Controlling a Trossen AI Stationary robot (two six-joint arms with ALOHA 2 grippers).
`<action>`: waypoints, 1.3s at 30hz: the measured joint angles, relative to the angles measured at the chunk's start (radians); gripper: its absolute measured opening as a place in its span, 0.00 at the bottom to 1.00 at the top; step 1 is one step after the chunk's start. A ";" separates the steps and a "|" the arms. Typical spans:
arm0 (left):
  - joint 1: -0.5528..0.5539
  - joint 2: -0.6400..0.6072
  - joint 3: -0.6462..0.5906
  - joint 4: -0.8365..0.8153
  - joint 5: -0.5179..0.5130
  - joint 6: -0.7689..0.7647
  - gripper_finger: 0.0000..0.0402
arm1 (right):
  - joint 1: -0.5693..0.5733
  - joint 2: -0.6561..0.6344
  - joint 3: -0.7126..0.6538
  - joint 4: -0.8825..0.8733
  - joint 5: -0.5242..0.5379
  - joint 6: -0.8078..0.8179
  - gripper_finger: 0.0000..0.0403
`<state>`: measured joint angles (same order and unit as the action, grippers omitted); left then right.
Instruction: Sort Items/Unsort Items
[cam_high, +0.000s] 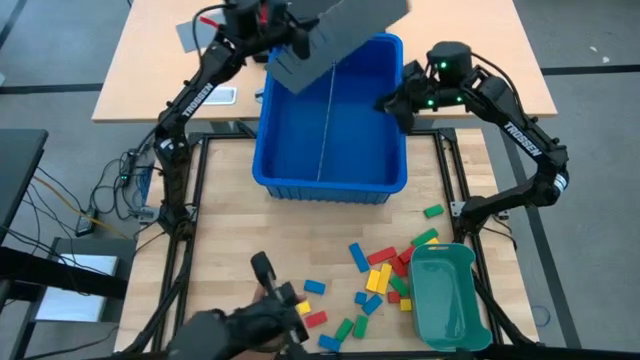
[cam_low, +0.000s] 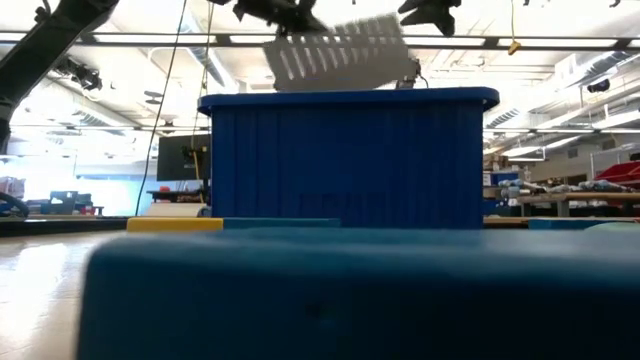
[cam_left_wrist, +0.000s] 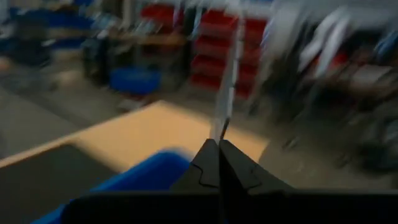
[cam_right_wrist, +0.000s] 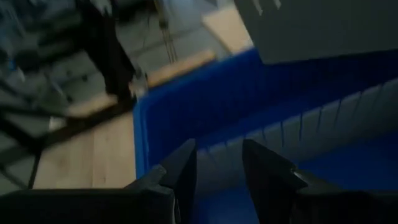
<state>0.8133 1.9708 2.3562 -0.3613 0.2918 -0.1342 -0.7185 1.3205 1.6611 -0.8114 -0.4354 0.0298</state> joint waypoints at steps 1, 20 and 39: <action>0.006 -0.006 0.000 0.044 0.031 -0.047 0.00 | -0.007 0.000 0.000 0.035 -0.006 0.022 0.33; 0.051 -0.024 0.000 0.704 0.228 -0.653 0.00 | -0.123 0.002 -0.144 1.055 -0.109 0.572 0.37; -0.015 -0.023 0.000 0.788 0.289 -0.716 0.00 | -0.093 0.059 -0.083 1.131 -0.034 0.595 0.58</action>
<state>0.7986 1.9476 2.3562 0.4270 0.5804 -0.8501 -0.8116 1.3795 1.5782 0.3191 -0.4697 0.6250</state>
